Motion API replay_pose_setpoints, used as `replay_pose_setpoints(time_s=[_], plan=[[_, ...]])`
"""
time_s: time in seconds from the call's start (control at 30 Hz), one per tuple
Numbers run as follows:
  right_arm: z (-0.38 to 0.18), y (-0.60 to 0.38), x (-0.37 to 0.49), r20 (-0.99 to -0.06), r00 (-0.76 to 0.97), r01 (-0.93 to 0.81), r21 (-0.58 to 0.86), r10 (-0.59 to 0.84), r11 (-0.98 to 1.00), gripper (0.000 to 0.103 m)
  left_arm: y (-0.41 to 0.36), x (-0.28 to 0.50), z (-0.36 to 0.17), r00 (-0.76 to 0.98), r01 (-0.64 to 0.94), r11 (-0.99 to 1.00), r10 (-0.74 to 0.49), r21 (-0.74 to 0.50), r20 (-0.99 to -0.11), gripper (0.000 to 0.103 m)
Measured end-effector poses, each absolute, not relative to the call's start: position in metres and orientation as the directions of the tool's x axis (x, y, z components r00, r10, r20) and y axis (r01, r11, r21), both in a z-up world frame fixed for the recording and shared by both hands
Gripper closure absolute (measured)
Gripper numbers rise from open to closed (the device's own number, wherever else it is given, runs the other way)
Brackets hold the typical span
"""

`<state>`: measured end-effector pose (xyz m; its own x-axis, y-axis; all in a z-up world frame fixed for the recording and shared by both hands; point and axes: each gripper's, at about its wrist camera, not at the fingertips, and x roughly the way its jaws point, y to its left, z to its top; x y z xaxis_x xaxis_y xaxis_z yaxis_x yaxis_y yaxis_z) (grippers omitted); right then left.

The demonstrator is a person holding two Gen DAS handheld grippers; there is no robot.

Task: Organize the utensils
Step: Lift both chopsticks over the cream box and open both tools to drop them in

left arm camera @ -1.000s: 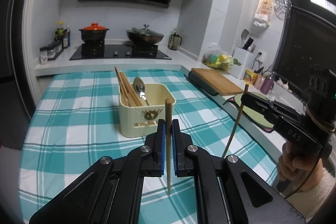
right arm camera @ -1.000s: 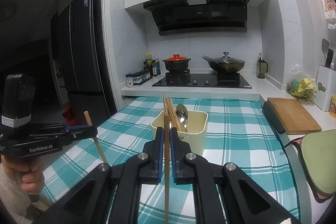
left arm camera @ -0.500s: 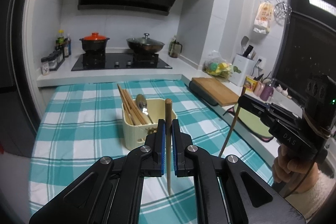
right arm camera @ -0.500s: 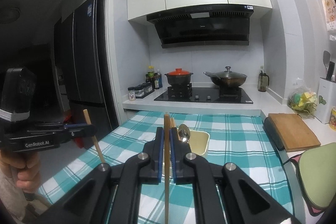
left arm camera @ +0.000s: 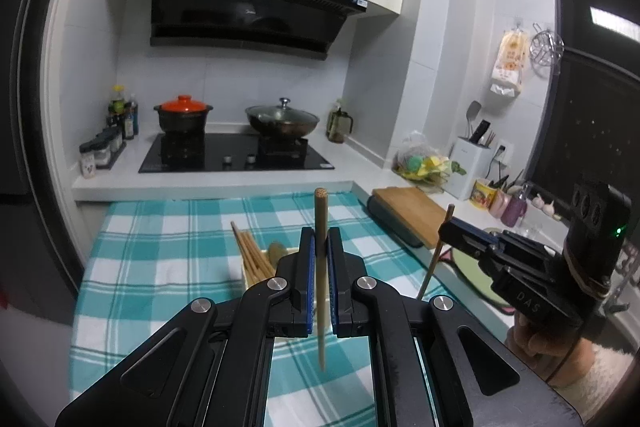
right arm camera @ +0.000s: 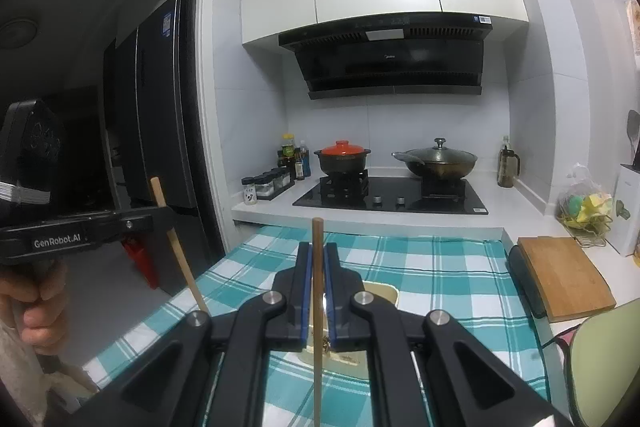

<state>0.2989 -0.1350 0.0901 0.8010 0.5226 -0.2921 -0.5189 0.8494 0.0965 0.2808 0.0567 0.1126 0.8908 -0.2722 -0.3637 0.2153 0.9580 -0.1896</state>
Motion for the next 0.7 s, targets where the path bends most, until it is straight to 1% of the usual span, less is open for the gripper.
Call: replay_pose_setpoints(time_s=[0.17, 0.3, 0.47, 0.6, 0.7], plan=[[0.107, -0.130, 0.324, -0.278, 0.810, -0.517, 0.076, 0.516, 0.853, 0.097, 0.057, 0.307, 0.134, 0.917, 0.204, 0.966, -0.246, -0.161, -0.315, 0.099], [0.125, -0.123, 0.349, -0.244, 0.826, -0.512, 0.050, 0.507, 0.858, 0.097, 0.059, 0.336, 0.141, 0.932, 0.171, 0.975, -0.206, -0.142, -0.297, 0.099], [0.138, -0.112, 0.384, -0.203, 0.838, -0.511, 0.038, 0.507, 0.859, 0.097, 0.062, 0.378, 0.131, 0.932, 0.146, 0.977, -0.190, -0.157, -0.310, 0.099], [0.128, -0.103, 0.412, -0.174, 0.843, -0.511, 0.031, 0.508, 0.859, 0.097, 0.063, 0.413, 0.109, 0.921, 0.125, 0.977, -0.180, -0.173, -0.346, 0.099], [0.107, -0.097, 0.437, -0.207, 0.836, -0.514, 0.028, 0.508, 0.858, 0.097, 0.065, 0.438, 0.085, 0.898, 0.112, 0.975, -0.181, -0.191, -0.401, 0.099]])
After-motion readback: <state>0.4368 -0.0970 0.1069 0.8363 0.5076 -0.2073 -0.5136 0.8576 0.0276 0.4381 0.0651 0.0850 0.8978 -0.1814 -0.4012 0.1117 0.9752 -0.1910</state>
